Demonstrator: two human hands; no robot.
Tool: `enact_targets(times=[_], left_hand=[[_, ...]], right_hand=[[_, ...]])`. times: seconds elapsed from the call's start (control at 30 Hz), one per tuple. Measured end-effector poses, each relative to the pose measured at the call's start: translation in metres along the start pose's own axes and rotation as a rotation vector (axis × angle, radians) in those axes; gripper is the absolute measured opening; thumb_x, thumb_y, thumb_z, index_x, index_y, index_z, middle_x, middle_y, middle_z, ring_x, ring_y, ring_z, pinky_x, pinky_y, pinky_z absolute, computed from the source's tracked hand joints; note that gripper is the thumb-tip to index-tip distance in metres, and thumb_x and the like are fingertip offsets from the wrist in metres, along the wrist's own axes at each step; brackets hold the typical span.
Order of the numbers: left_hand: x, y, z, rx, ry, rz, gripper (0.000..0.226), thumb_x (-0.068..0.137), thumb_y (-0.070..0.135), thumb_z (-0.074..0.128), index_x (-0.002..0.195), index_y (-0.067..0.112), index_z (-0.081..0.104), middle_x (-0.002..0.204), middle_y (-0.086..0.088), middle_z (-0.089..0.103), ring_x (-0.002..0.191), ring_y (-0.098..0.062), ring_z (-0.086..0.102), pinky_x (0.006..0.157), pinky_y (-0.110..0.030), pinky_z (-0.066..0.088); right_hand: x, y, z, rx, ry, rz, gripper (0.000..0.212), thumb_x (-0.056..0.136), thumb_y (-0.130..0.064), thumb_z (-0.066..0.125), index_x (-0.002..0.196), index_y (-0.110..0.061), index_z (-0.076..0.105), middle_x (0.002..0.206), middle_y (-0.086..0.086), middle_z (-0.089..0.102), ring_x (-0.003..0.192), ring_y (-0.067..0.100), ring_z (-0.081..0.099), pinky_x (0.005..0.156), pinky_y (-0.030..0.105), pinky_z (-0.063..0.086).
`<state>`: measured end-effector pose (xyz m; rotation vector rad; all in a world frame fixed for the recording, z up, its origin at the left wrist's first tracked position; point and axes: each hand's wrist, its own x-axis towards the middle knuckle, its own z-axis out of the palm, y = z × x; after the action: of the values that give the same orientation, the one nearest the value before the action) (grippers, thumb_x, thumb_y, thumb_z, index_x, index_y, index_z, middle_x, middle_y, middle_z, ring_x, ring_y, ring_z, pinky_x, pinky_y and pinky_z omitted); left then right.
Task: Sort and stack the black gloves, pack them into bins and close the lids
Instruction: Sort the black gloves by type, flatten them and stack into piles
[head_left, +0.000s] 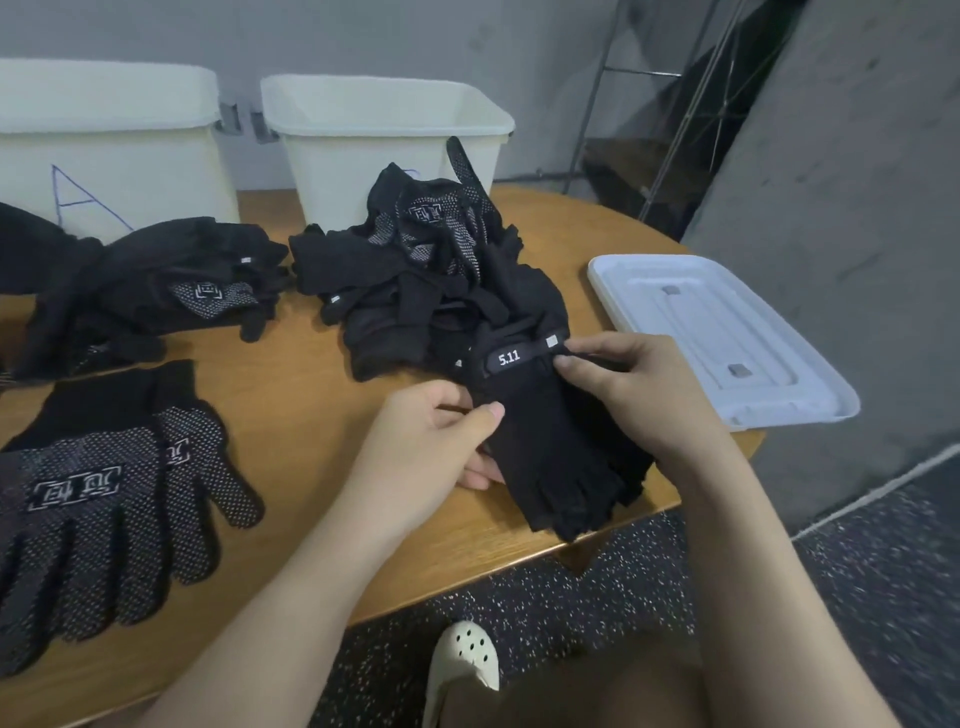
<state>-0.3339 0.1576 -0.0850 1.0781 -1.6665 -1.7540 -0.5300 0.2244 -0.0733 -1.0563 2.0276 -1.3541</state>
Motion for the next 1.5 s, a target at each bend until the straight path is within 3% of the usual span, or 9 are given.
enact_targets(times=[0.17,0.33,0.53,0.8,0.97,1.17,1.33,1.43,1.5], left_hand=[[0.000,-0.004,0.004,0.041,0.011,-0.001,0.018,0.098,0.018,0.068,0.113,0.009,0.064,0.079,-0.008,0.079,0.068,-0.026,0.077,0.067,-0.037,0.063],[-0.006,0.005,0.004,-0.065,-0.032,0.015,0.022,0.098,0.019,0.067,0.117,0.008,0.065,0.083,-0.010,0.079,0.073,-0.026,0.078,0.066,-0.033,0.062],[-0.011,0.002,0.010,-0.221,-0.138,-0.083,0.033,0.100,0.020,0.064,0.128,0.007,0.053,0.091,-0.019,0.077,0.077,-0.034,0.077,0.063,-0.035,0.062],[-0.011,-0.005,0.015,-0.087,-0.111,-0.086,0.029,0.098,0.013,0.068,0.121,0.010,0.052,0.084,-0.015,0.078,0.076,-0.032,0.078,0.067,-0.043,0.065],[-0.012,-0.009,0.014,0.071,-0.057,-0.029,0.031,0.094,0.016,0.073,0.118,0.015,0.054,0.082,-0.007,0.079,0.073,-0.027,0.078,0.070,-0.047,0.065],[-0.010,-0.009,0.016,0.201,0.028,0.000,0.030,0.092,0.022,0.076,0.114,0.023,0.055,0.075,-0.001,0.078,0.067,-0.027,0.077,0.073,-0.051,0.064],[-0.008,-0.006,0.010,0.316,0.112,0.007,0.032,0.092,0.029,0.075,0.117,0.022,0.056,0.068,0.002,0.076,0.054,-0.020,0.072,0.064,-0.037,0.061],[-0.011,-0.010,0.001,0.700,0.269,0.234,0.051,0.085,0.046,0.078,0.125,0.029,0.052,0.077,0.012,0.069,0.060,-0.008,0.064,0.060,-0.022,0.048],[-0.014,-0.010,-0.005,0.991,0.331,0.509,0.061,0.082,0.050,0.076,0.132,0.026,0.049,0.098,0.014,0.057,0.077,-0.007,0.058,0.065,-0.025,0.046]], right_hand=[[0.006,0.009,0.001,-0.081,0.019,-0.037,0.010,0.088,-0.029,0.080,0.097,-0.024,0.079,0.094,-0.010,0.077,0.089,0.001,0.070,0.079,0.021,0.053],[0.007,0.003,-0.006,0.022,0.029,-0.070,0.009,0.089,-0.028,0.080,0.097,-0.024,0.080,0.094,-0.008,0.079,0.095,0.007,0.072,0.085,0.026,0.055],[0.013,0.004,-0.013,0.088,-0.083,-0.021,0.008,0.091,-0.024,0.078,0.097,-0.019,0.080,0.095,-0.001,0.079,0.094,0.016,0.075,0.082,0.029,0.059],[0.023,0.019,-0.013,-0.071,-0.096,-0.093,0.012,0.088,-0.032,0.081,0.099,-0.029,0.078,0.100,-0.012,0.076,0.094,-0.002,0.069,0.080,0.011,0.049],[0.023,0.023,-0.009,-0.160,-0.059,-0.159,0.011,0.088,-0.034,0.081,0.097,-0.033,0.075,0.104,-0.014,0.074,0.101,0.001,0.067,0.088,0.019,0.049],[0.025,0.030,-0.004,-0.209,-0.087,-0.132,0.019,0.090,-0.033,0.078,0.106,-0.023,0.077,0.107,-0.011,0.074,0.106,0.003,0.066,0.094,0.024,0.050],[0.017,0.029,-0.001,-0.258,-0.054,-0.105,0.019,0.090,-0.038,0.077,0.105,-0.026,0.076,0.103,-0.011,0.073,0.101,0.007,0.066,0.080,0.019,0.048],[0.012,0.027,0.002,-0.291,-0.029,-0.135,0.019,0.090,-0.037,0.076,0.106,-0.026,0.076,0.094,-0.015,0.068,0.099,0.008,0.064,0.075,0.014,0.044],[0.010,0.027,0.003,-0.309,-0.030,-0.163,0.024,0.091,-0.037,0.076,0.110,-0.023,0.077,0.099,-0.014,0.070,0.102,0.006,0.064,0.079,0.012,0.044]])
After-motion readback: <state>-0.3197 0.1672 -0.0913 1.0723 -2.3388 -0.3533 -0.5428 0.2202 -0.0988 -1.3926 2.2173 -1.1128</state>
